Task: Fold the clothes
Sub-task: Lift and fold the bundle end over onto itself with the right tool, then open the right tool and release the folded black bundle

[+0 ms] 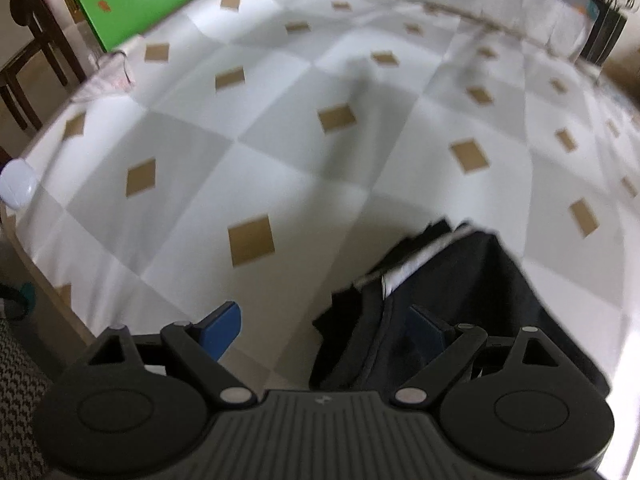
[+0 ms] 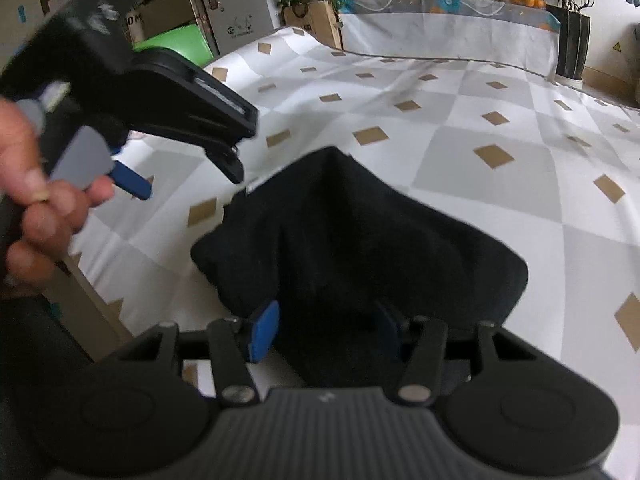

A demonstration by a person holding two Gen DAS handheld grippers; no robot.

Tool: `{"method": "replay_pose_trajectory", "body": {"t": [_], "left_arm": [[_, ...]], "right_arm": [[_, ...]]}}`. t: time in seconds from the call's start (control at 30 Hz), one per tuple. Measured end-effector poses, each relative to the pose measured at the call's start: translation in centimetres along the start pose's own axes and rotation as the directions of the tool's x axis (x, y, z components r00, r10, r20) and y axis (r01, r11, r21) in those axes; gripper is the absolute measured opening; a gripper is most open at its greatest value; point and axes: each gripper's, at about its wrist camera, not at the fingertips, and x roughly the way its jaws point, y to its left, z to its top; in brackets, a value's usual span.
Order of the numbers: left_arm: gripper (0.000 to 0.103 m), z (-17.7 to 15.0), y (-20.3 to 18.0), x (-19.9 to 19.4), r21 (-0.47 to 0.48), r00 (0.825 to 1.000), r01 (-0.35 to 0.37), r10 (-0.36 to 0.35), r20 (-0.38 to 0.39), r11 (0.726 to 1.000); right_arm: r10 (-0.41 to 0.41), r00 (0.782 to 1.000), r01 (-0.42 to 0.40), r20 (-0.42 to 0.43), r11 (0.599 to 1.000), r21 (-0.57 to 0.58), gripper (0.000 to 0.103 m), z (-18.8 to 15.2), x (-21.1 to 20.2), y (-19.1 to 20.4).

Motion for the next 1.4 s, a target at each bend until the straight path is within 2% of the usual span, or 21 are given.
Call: {"method": "replay_pose_trajectory", "body": {"t": [0.2, 0.3, 0.47, 0.57, 0.67, 0.77, 0.87, 0.93, 1.0, 1.17, 1.4], "left_arm": [[0.090, -1.9, -2.9, 3.6, 0.102, 0.994, -0.052, 0.061, -0.088, 0.993], [0.092, -2.4, -3.4, 4.1, 0.100, 0.994, -0.049, 0.058, -0.092, 0.994], [0.093, -3.4, -4.8, 3.8, 0.152, 0.994, 0.013, 0.004, -0.109, 0.988], [0.093, -4.1, -5.7, 3.5, 0.180, 0.993, 0.038, -0.017, -0.113, 0.983], [0.093, -5.0, -6.9, 3.2, 0.210, 0.991, 0.069, -0.044, -0.124, 0.975], [0.093, -6.1, -8.3, 2.7, 0.262, 0.988, 0.113, -0.079, -0.136, 0.958], [0.093, -7.4, -10.2, 2.1, 0.345, 0.985, 0.151, -0.110, -0.136, 0.927], [0.094, -8.3, -11.6, 1.6, 0.402, 0.984, 0.165, -0.123, -0.128, 0.900], [0.094, -8.8, -12.4, 1.1, 0.433, 0.986, 0.161, -0.125, -0.111, 0.887], [0.093, -8.8, -12.2, 0.2, 0.407, 0.984, 0.168, -0.131, -0.117, 0.898], [0.094, -10.4, -10.4, -2.4, 0.368, 0.983, 0.184, -0.169, -0.073, 0.911]], "right_arm": [[-0.066, 0.995, 0.066, -0.074, 0.998, -0.008, 0.051, -1.2, 2.1, -1.7], [-0.068, 0.994, 0.067, -0.083, 0.998, -0.016, 0.051, -1.3, 2.1, -2.7], [-0.139, 0.983, 0.134, -0.117, 0.990, -0.046, 0.051, -1.0, 1.9, -4.3], [-0.175, 0.975, 0.174, -0.139, 0.984, -0.019, 0.051, -0.9, 1.6, -6.0], [-0.224, 0.957, 0.233, -0.184, 0.972, 0.026, 0.056, -0.9, 1.2, -7.9], [-0.243, 0.945, 0.265, -0.220, 0.961, 0.078, 0.060, -1.0, 0.7, -10.0], [-0.256, 0.934, 0.296, -0.248, 0.945, 0.139, 0.062, -1.2, 0.1, -11.7], [-0.268, 0.926, 0.322, -0.267, 0.928, 0.186, 0.062, -1.3, -0.3, -12.7], [-0.282, 0.919, 0.342, -0.274, 0.917, 0.207, 0.062, -1.3, -0.9, -13.3], [-0.320, 0.915, 0.374, -0.247, 0.902, 0.217, 0.066, -0.8, -3.7, -13.0], [-0.371, 0.901, 0.416, -0.224, 0.885, 0.207, 0.073, -0.4, -7.1, -11.4]]}}
